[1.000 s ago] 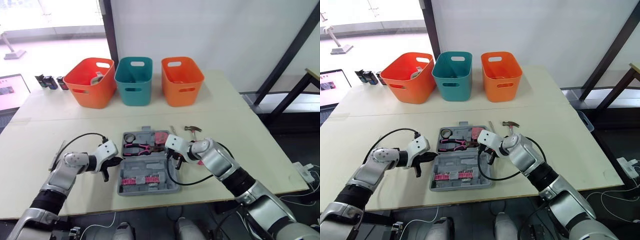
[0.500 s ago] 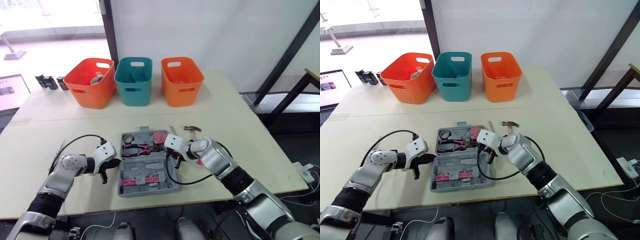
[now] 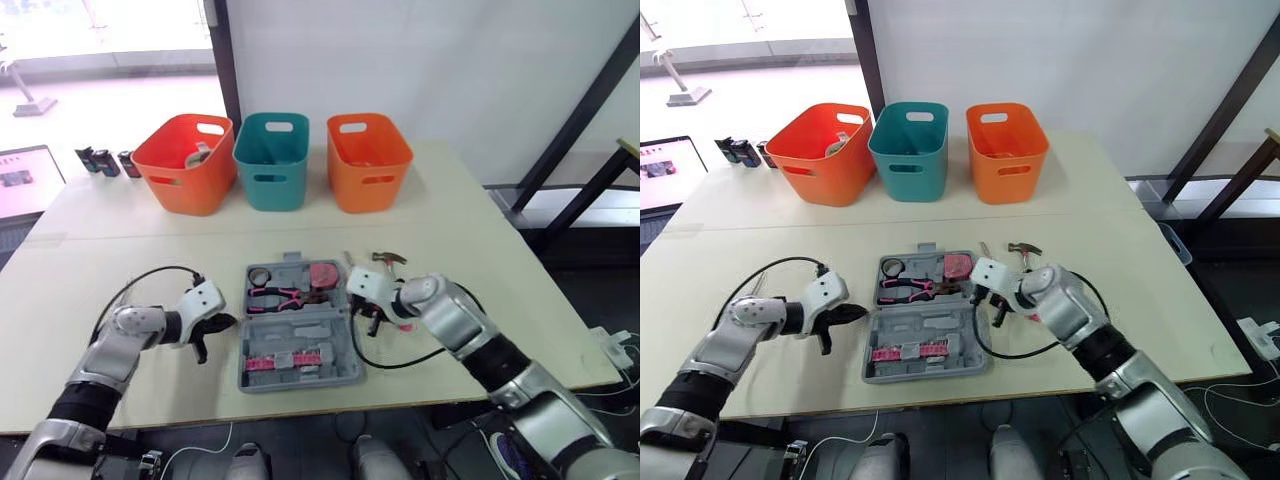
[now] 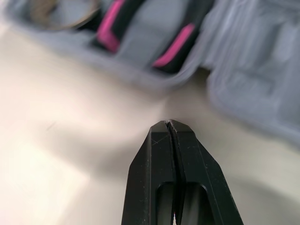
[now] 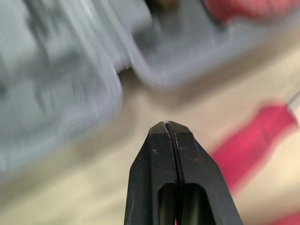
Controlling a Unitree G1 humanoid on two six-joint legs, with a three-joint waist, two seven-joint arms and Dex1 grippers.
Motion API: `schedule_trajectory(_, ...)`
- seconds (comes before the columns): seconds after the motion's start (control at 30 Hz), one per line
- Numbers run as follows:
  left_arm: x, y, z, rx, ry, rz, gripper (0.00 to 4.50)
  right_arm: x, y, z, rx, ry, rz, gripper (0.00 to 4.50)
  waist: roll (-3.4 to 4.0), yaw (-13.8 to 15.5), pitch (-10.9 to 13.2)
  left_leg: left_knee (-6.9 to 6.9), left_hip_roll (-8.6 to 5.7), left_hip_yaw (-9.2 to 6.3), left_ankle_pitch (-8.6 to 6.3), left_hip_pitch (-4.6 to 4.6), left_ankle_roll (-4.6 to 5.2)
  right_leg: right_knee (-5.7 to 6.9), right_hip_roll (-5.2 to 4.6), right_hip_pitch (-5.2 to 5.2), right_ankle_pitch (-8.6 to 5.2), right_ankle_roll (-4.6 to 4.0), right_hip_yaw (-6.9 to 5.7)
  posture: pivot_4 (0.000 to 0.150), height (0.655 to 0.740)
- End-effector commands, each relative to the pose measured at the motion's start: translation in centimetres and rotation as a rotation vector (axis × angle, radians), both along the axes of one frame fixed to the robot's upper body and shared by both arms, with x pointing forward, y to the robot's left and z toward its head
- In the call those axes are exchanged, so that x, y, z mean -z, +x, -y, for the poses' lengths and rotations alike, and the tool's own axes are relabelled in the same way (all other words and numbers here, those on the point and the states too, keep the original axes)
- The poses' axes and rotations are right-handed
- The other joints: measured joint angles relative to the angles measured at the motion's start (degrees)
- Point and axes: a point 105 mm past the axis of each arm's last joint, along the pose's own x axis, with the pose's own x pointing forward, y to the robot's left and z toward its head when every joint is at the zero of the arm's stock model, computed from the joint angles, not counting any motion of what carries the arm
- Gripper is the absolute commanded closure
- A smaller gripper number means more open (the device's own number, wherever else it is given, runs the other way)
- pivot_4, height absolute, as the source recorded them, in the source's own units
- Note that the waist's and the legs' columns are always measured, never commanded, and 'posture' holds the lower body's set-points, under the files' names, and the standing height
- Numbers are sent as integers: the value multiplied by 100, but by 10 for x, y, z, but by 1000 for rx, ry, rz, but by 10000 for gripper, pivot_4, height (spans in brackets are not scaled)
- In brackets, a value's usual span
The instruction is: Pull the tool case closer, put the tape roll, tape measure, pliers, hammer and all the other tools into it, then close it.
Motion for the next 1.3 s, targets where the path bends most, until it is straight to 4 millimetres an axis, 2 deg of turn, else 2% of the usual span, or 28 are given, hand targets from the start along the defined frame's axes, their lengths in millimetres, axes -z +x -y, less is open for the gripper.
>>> schedule_trajectory(0.03,-39,-3,-30,-69,-72,78,44691,-40,-4,13,-34,135,117,45000,0,-1,3,-3,0,0,0,-2,0,0,-1,-4,3,8,0,1500,7400)
schedule_trajectory(0.07,-49,-8,-41,-93,-95,90,44691,-51,-9,20,-45,170,149,45000,-4,-6,9,-6,0,0,0,-4,0,0,-1,-8,4,14,0,1500,7400)
schedule_trajectory(0.1,-61,-16,-58,-128,-120,100,44951,-63,-15,35,-19,228,178,42518,-3,-15,10,-15,0,0,0,-8,0,0,-1,-13,3,22,0,1500,7400)
schedule_trajectory(0.17,-74,-29,-75,-162,-140,114,45000,-75,-24,54,17,282,215,36411,-5,-20,13,-24,1,1,-1,-6,1,0,-1,-16,-1,30,0,1500,7400)
schedule_trajectory(0.2,-79,-35,-86,-193,-139,122,42360,-80,-29,64,35,321,219,31767,-3,-14,14,-29,1,2,-2,-2,2,-1,-3,-14,-5,32,0,1500,7400)
schedule_trajectory(0.27,-83,-51,-119,-296,-116,117,35625,-89,-40,91,80,372,236,21484,-1,-9,16,-33,0,3,-3,-2,3,-5,-5,-15,-16,14,-1,1500,7400)
schedule_trajectory(0.3,-84,-58,-130,-331,-104,114,30766,-92,-45,101,94,384,243,16037,-3,-9,17,-33,0,5,-3,0,3,-6,-6,-12,-18,12,-1,1500,7400)
schedule_trajectory(0.37,-86,-79,-165,-466,-103,115,20657,-98,-59,134,149,422,253,5752,-3,-11,22,-30,0,8,-4,0,3,-10,-11,-12,-27,-7,-1,1500,7400)
schedule_trajectory(0.4,-86,-88,-177,-514,-95,118,16068,-99,-66,145,161,424,256,1338,-6,-12,23,-28,-1,11,-4,0,2,-11,-14,-12,-27,-9,0,1500,7400)
schedule_trajectory(0.43,-86,-93,-185,-542,-89,120,11133,-100,-70,151,165,423,257,0,-10,-13,26,-26,-1,13,-4,0,2,-13,-15,-11,-27,-9,0,1500,7400)
schedule_trajectory(0.47,-84,-100,-193,-577,-79,118,4878,-99,-74,159,187,428,254,0,-11,-15,28,-24,-1,14,-4,1,2,-15,-17,-10,-27,-10,0,1500,7400)
schedule_trajectory(0.5,-80,-109,-204,-625,-73,117,615,-94,-79,170,213,408,239,0,-13,-18,29,-23,-1,15,-5,2,1,-15,-18,-11,-25,-14,0,1500,7400)
schedule_trajectory(0.6,-70,-126,-221,-703,-54,112,615,-81,-90,187,254,380,207,0,-29,-26,39,-17,0,14,-5,21,-1,-16,-17,-18,-19,-22,-1,1500,7400)
schedule_trajectory(0.8,-62,-135,-221,-715,-61,103,615,-73,-91,183,259,402,206,0,-41,-30,53,-6,-1,32,-15,40,-20,-30,-35,-14,-2,-52,0,1500,7400)
schedule_trajectory(1.17,-56,-127,-214,-722,-87,121,615,-84,-88,167,255,454,233,0,-41,-18,54,-38,0,34,-6,37,-6,-27,-30,-13,-5,-47,0,1500,7400)
schedule_trajectory(1.3,-55,-111,-212,-794,-88,184,615,-98,-84,153,236,520,261,0,-43,-18,54,-34,1,34,-6,37,-6,-24,-28,-9,-4,-47,0,1500,7400)
